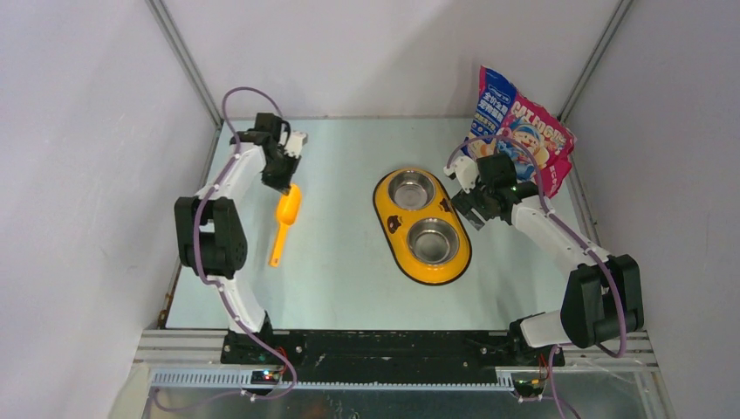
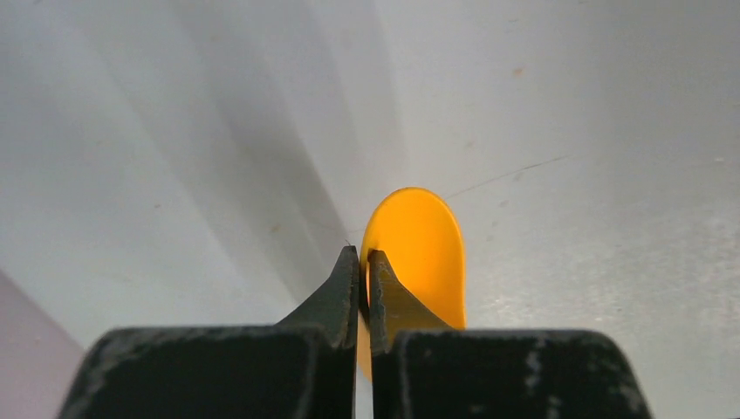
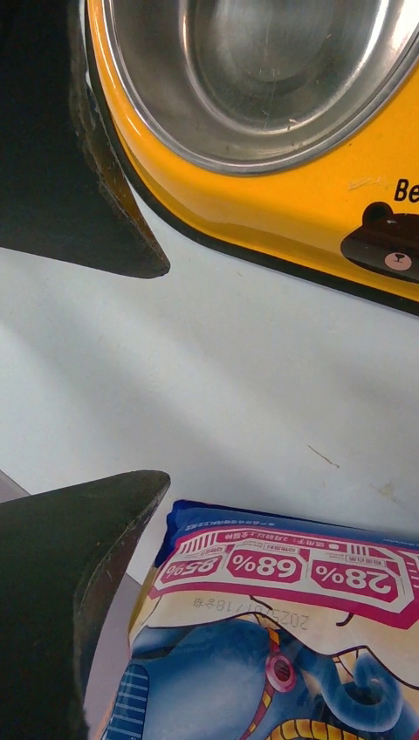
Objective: Serve the pet food
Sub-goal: Pick up the spatula from the center of the board, then place the spatula at the center of the board.
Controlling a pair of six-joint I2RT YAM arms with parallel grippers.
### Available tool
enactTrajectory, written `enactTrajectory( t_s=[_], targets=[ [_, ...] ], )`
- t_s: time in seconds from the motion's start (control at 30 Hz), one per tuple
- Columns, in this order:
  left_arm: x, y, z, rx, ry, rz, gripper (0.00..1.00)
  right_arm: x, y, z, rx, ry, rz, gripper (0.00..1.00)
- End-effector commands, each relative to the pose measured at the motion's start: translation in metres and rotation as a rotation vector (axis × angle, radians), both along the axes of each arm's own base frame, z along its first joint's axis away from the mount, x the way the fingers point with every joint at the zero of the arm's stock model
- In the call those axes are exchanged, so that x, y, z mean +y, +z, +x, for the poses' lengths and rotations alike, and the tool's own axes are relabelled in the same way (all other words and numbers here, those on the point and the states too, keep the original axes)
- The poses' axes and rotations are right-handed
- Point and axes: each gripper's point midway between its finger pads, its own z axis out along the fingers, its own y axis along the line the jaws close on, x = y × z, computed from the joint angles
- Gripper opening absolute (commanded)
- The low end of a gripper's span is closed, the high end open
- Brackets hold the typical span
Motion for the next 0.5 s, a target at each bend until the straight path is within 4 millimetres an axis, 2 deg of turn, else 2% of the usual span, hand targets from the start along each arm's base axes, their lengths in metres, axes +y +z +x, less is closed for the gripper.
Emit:
enactTrajectory(
  t_s=[0.0,0.03,0.13,0.17,0.2,0.33,0.47],
  targets=[
    [0.042,0.029,0.024,-0.103,0.027,0.053,0.0,0.006,0.012,0.006,-0.052,0.005,0.021,0.84],
    [0.058,0.03,0.03,-0.11,0.048,0.064,0.0,0.005,0.012,0.006,-0.052,0.004,0.021,0.83],
    [0.082,0.034,0.042,-0.12,0.055,0.09,0.0,0.005,0.011,0.006,-0.049,0.002,0.02,0.84],
    [0.092,0.028,0.044,-0.106,0.068,0.1,0.0,0.005,0.011,0.006,-0.049,0.002,0.019,0.83],
    [0.098,0.03,0.047,-0.108,0.064,0.12,0.0,0.005,0.011,0.006,-0.05,0.002,0.02,0.83],
    [0.124,0.016,0.053,-0.079,0.058,0.208,0.0,0.005,0.011,0.006,-0.047,0.002,0.019,0.84],
    [0.139,0.005,0.056,-0.051,0.019,0.272,0.0,0.005,0.01,0.006,-0.045,0.0,0.019,0.83]
  ],
)
